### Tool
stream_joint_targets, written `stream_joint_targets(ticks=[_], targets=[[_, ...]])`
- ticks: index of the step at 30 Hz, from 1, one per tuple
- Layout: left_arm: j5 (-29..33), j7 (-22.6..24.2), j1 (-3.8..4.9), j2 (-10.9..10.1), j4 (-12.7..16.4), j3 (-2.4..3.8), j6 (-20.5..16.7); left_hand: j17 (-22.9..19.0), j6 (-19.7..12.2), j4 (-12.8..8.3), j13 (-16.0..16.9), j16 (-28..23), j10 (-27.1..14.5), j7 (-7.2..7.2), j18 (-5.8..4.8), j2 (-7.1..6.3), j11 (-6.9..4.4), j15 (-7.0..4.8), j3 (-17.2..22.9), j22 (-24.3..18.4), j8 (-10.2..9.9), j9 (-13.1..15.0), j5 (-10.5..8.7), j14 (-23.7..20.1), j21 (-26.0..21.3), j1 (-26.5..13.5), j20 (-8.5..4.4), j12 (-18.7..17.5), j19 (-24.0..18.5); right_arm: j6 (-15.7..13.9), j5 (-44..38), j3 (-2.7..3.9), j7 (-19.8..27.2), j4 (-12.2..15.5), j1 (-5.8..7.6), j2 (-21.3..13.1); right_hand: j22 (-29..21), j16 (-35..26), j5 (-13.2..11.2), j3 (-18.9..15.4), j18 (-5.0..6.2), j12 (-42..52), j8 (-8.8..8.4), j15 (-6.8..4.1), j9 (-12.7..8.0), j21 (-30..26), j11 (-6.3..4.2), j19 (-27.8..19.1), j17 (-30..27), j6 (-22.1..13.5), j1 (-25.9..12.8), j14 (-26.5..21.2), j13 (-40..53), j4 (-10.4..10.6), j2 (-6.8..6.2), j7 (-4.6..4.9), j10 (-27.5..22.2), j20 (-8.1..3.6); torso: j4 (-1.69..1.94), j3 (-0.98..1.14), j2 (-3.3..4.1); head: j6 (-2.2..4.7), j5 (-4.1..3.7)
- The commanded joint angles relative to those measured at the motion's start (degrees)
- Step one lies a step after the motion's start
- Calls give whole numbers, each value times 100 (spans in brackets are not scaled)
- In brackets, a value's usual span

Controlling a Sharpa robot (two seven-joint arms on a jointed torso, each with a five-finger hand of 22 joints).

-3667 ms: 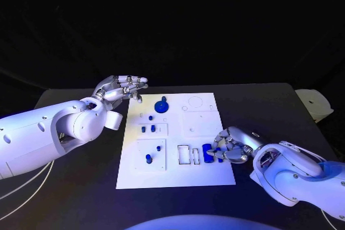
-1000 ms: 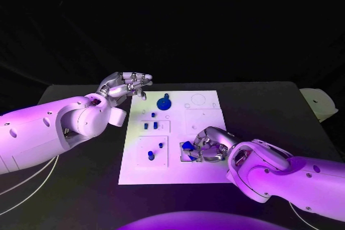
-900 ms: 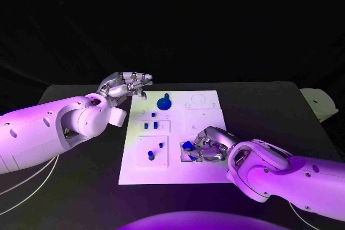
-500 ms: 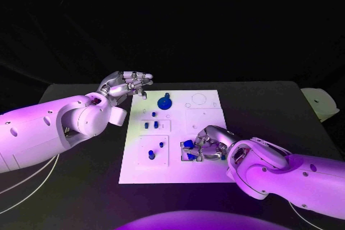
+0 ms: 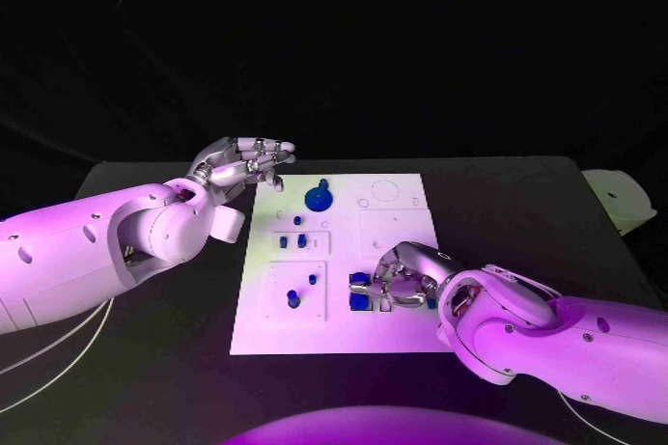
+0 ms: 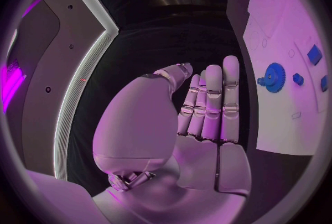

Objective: Assemble the parts on the task board

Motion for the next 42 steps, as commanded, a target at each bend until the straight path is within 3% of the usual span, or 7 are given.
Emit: stream_joint_targets(ticks=[1,5,8,12,16,26,42], targets=[[23,22,5,0,20,4,95,-5,-47,-15,8,30,-39,-13,86,8,-10,-4,11,-6,11,-8,23,-32,-25,-57,18,26,-28,-43,-141,0,-20,19,-7,-6,1506,-8,-28,-92,-82,-30,29,-12,12,25,-3,599,1197,-41,-85,534,854,3,-11,11,161,-48,0,0,2,-2,-4],[23,21,5,-6,22,4,95,-5,-47,-15,8,30,-39,-13,86,8,-10,-4,11,-6,11,-8,23,-32,-25,-57,18,26,-28,-133,-181,0,2,62,-13,-43,1506,-4,-27,-137,-82,-17,34,-12,17,25,-4,599,1208,-42,-103,536,865,3,14,10,168,-48,0,1,-1,-4,-6],[23,21,5,-11,23,4,95,-5,-47,-15,8,30,-39,-13,86,8,-10,-4,11,-6,11,-8,23,-32,-25,-57,18,26,-28,-201,-193,0,86,139,-20,-105,1506,5,-6,-166,-82,11,53,-15,27,25,-11,599,1233,-31,-22,541,889,-8,156,3,187,-49,4,3,0,-2,-10],[23,21,5,-19,24,4,95,-5,-47,-15,8,30,-39,-13,86,8,-10,-4,11,-6,11,-8,23,-32,-25,-57,18,26,-28,-189,-197,0,237,272,-27,-209,1506,17,270,-253,-82,48,70,-29,34,25,-25,599,1263,-42,657,548,932,-43,298,-16,218,-62,0,3,-4,5,-5],[23,20,5,-28,23,4,92,-9,-48,-15,8,32,-45,-13,86,12,-11,-4,15,-7,12,-8,24,-34,-28,-59,18,34,-27,-91,-197,0,342,400,-31,-303,1506,29,450,-345,-82,95,63,-39,16,25,-38,599,1295,-31,1162,554,977,-46,251,-27,249,-70,-7,4,-3,3,7],[23,21,5,-12,21,4,95,-12,-48,-20,9,34,-49,-14,87,22,-12,-6,25,-8,14,-8,26,-35,-29,-53,17,42,-26,109,-292,0,297,343,-42,-231,1506,33,464,-373,-82,105,58,-41,6,25,-41,599,1307,-20,1282,556,988,-39,264,-30,256,-72,9,-3,-3,27,-61],[23,9,4,-17,19,4,104,-14,-48,-22,9,34,-50,-15,87,26,-13,-6,30,-9,14,-8,28,-35,-30,-50,16,46,-26,344,-448,-1,151,133,-43,-91,1506,40,551,-406,-82,172,43,-53,-24,25,-58,599,1326,16,1501,560,1041,-48,452,-50,295,-81,-1,-5,1,-6,-41]])
